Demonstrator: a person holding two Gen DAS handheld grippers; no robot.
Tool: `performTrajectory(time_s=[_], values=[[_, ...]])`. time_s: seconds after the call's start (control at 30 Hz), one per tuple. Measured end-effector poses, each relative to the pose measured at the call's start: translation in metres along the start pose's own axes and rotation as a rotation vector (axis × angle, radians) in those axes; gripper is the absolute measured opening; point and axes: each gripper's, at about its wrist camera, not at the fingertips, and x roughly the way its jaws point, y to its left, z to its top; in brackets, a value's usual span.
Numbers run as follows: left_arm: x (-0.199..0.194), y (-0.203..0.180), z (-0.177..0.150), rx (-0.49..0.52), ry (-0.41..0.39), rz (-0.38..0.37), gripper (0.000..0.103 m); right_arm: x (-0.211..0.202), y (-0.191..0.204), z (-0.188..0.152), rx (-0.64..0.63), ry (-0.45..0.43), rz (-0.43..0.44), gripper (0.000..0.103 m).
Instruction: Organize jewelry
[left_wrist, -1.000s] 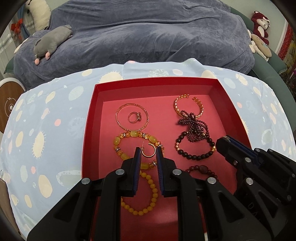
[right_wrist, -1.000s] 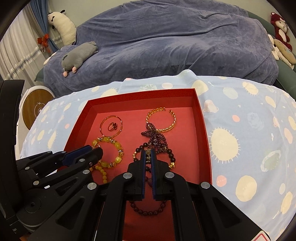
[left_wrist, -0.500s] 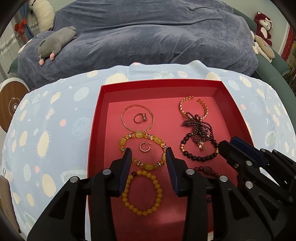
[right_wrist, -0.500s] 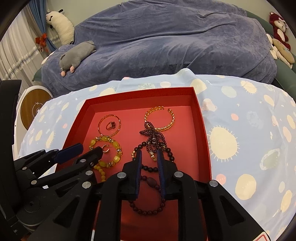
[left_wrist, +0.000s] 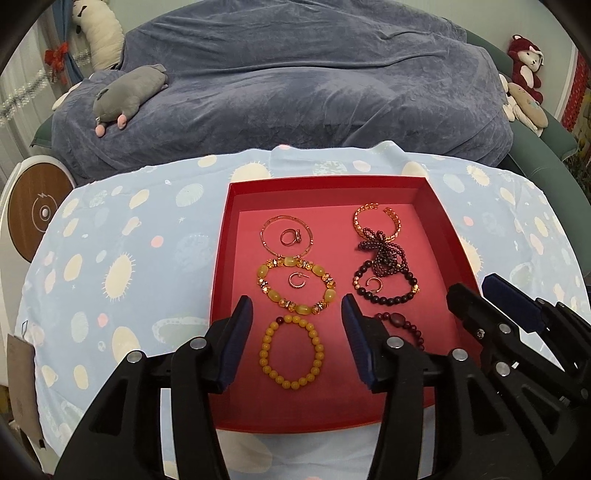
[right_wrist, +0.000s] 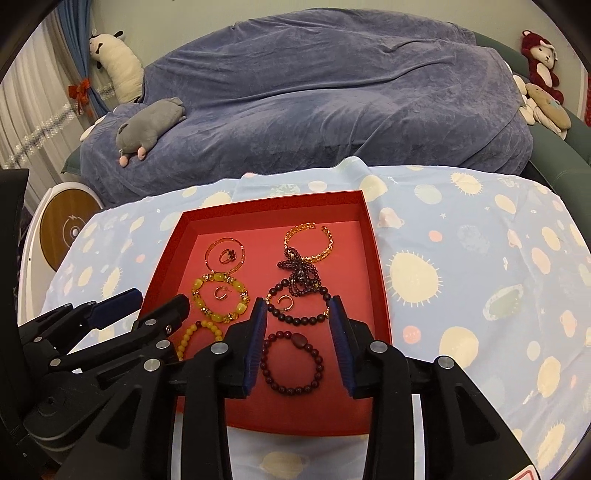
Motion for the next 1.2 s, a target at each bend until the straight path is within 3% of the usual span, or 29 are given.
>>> performTrajectory(time_s=[0.3,0.43,0.7,1.07,1.2], values=[[-0.035,0.0,-0.021,0.004,-0.024,0.007,0.051,-0.037,0.004,-0.019,-0.003,-0.025,-0.021,0.043],[-0.048,0.005,-0.034,-0.022,-0.032,0.016,0.062,-0.051,0.001,-0.03,0.013,-0.033,-0.035,0.051],[-0.065,0.008,-0.058,-0.008,-0.032,0.029,0.066,-0.069,0.001,-0.055,0.026,-0.036,-0.057,0.06],[-0.075,0.015,-0.088,-0.029,-0.021,0.051,0.08,-0.079,0.004,-0.079,0.004,-0.024,-0.087,0.065],[-0.079,0.018,-0.096,-0.043,-0.019,0.059,0.085,-0.084,0.001,-0.086,0.017,-0.025,-0.1,0.072]])
